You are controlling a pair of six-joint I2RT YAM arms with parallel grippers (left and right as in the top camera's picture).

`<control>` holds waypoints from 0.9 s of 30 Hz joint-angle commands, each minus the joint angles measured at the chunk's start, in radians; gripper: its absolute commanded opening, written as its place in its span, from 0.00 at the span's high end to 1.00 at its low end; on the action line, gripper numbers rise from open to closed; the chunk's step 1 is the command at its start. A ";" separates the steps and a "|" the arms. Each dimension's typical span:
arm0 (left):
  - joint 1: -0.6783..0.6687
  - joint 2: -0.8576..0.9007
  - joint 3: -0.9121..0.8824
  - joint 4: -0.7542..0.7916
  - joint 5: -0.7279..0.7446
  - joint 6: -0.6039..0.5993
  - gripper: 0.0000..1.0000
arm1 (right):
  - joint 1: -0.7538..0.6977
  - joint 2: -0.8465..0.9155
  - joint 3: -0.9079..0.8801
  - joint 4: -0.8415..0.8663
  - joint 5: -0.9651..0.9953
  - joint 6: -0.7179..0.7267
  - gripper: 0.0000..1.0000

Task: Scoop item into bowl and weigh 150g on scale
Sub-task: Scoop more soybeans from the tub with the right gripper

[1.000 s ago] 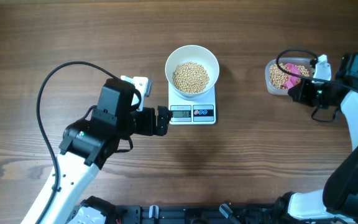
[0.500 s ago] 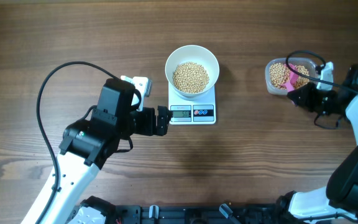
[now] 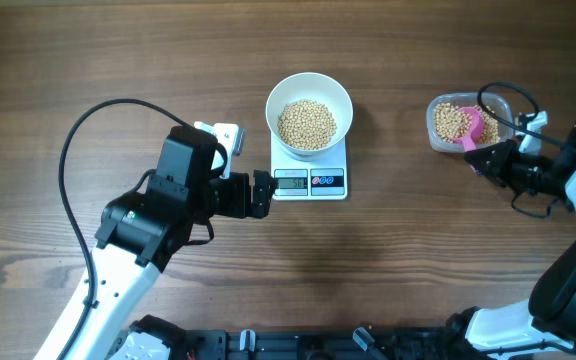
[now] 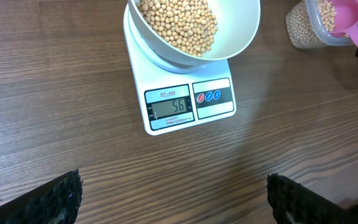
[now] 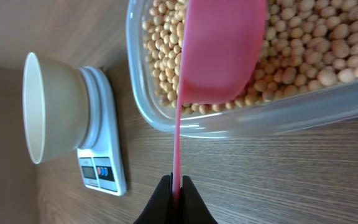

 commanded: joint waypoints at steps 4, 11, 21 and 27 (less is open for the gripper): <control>-0.005 -0.003 0.003 0.002 0.011 0.009 0.00 | -0.023 0.028 -0.011 0.047 -0.079 0.076 0.96; -0.005 -0.003 0.003 0.002 0.011 0.009 0.00 | -0.073 0.028 -0.050 0.150 -0.207 0.177 0.96; -0.005 -0.003 0.003 0.002 0.011 0.009 0.00 | -0.082 0.028 -0.050 0.150 -0.303 0.170 0.96; -0.005 -0.003 0.003 0.002 0.011 0.009 0.00 | -0.082 0.028 -0.050 0.141 -0.304 0.163 0.96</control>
